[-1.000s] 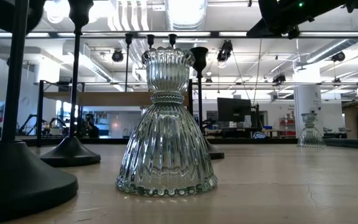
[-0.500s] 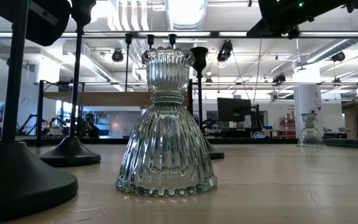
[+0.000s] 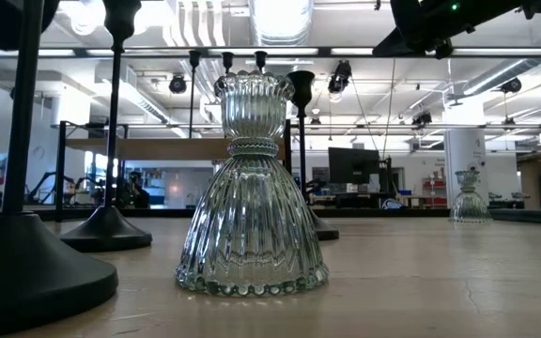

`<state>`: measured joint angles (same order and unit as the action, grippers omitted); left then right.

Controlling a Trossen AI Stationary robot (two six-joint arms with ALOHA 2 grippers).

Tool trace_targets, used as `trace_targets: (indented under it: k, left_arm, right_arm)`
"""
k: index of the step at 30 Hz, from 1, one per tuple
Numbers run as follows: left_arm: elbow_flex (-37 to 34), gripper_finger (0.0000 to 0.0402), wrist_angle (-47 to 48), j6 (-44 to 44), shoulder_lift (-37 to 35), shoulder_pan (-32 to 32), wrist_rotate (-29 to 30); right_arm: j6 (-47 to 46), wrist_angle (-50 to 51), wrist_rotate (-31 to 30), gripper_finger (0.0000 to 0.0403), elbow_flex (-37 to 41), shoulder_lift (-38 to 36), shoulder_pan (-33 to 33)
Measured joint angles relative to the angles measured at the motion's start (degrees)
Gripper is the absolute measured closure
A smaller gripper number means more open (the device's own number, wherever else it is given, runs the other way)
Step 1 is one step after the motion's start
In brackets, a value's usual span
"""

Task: Pick & Place candle stick holders
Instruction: Put the black candleholder on the shelf

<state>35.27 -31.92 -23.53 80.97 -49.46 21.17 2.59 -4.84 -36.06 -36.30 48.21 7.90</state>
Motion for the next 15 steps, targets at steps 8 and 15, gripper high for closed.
trace_targets:
  k: [8, 15]
  left_arm:
    - [5.28, 0.0321, 3.94, 0.25, 8.13, -0.73, 10.47]
    - [5.83, 0.0321, 4.26, -2.53, 9.07, -0.73, 13.71]
  right_arm:
    - [0.00, 0.00, 0.01, 0.0349, 0.01, 0.00, 0.02]
    - [0.00, 0.00, 0.01, 0.0349, -0.01, 0.00, 0.02]
